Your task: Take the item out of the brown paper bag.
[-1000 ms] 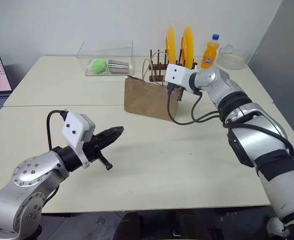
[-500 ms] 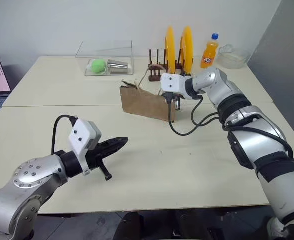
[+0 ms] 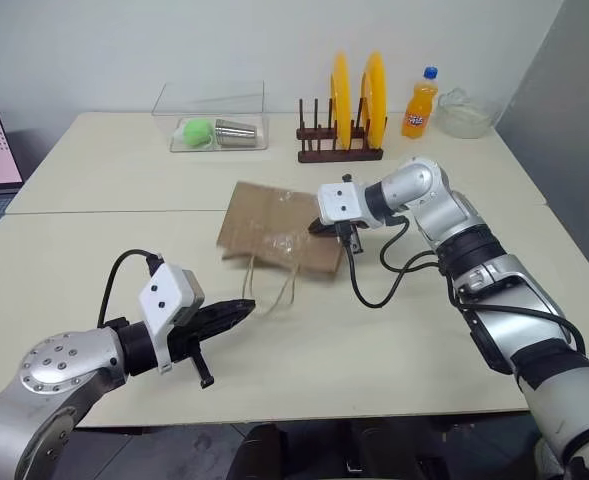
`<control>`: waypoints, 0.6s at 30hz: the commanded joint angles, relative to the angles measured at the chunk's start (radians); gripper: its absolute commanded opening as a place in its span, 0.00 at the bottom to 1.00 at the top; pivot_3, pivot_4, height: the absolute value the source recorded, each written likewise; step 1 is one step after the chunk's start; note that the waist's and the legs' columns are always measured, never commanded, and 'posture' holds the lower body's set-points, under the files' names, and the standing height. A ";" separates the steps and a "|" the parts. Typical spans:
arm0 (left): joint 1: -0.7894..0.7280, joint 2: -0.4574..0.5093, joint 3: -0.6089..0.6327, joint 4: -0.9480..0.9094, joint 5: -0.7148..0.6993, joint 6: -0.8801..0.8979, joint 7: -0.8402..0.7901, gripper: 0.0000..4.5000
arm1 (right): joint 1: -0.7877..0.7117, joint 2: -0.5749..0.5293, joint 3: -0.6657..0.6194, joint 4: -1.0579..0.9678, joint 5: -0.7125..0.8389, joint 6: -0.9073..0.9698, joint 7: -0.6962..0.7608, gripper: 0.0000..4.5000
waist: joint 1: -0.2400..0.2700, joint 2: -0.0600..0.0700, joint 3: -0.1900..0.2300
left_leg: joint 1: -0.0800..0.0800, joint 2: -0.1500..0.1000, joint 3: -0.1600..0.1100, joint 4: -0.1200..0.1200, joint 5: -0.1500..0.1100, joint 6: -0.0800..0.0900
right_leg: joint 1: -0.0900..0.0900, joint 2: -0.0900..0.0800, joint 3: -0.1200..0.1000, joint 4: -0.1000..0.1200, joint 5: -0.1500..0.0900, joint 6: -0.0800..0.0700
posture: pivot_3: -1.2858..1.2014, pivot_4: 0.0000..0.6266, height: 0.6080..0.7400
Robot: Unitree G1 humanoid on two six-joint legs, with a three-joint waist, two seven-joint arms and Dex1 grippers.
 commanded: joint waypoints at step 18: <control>-0.163 0.224 -0.203 0.459 0.487 -0.799 -0.330 0.48 | 0.714 -0.216 -0.211 -1.100 0.476 0.766 -0.105 0.53 | 0.024 0.003 0.001 | 0.000 0.001 0.000 -0.002 0.000 0.000 | 0.000 0.000 -0.002 -0.002 -0.003 -0.003 | 0.52 0.24 1.00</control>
